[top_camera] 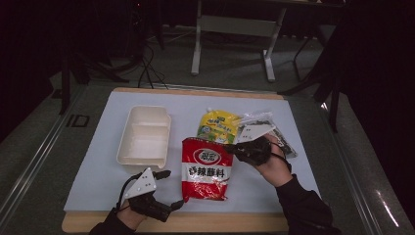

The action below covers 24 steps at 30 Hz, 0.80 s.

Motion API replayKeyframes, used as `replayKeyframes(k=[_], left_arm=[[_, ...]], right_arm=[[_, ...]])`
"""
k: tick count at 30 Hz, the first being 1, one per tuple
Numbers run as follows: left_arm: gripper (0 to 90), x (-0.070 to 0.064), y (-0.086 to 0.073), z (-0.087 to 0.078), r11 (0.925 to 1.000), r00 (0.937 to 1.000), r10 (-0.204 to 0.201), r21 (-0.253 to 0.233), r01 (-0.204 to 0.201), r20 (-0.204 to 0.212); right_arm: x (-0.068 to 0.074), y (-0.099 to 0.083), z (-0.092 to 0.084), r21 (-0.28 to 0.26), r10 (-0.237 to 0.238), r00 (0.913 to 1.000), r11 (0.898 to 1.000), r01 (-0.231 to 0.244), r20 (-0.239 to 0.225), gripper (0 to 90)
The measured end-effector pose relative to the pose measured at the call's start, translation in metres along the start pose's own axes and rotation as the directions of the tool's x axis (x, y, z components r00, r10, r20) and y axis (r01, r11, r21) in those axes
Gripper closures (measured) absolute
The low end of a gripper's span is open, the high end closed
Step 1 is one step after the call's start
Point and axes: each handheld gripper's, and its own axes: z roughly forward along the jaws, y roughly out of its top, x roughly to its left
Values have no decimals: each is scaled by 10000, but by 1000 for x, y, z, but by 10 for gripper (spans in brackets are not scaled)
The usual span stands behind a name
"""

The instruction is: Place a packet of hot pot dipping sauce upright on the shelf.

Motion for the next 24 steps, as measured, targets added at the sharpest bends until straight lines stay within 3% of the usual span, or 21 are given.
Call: replayKeyframes(k=[6,10,12,14,18,20,24], left_arm=[[18,11,13,-1,9998,9985,194,85,-190,-515],[18,22,20,1,9997,9977,-74,222,89,-669],[18,29,23,2,9993,9972,-17,377,45,-743],[22,35,26,4,9988,9988,16,489,8,-490],[164,41,33,10,9982,10000,1,603,-5,73],[266,42,33,16,9970,9986,245,721,-278,462],[493,41,30,24,9956,9932,182,889,-285,1154]], right_arm=[[13,11,-11,-302,-453,9985,9986,444,-320,886],[23,20,-19,-523,-856,9950,9952,830,-513,886],[28,23,-21,-613,-1100,9922,9924,1064,-593,886],[31,26,-22,-565,-1283,9898,9906,1249,-615,886],[37,31,-23,-638,-1500,9859,9873,1454,-737,886],[40,33,-26,-756,-1584,9841,9854,1525,-797,886],[45,38,-30,-818,-1766,9808,9820,1700,-822,886]])
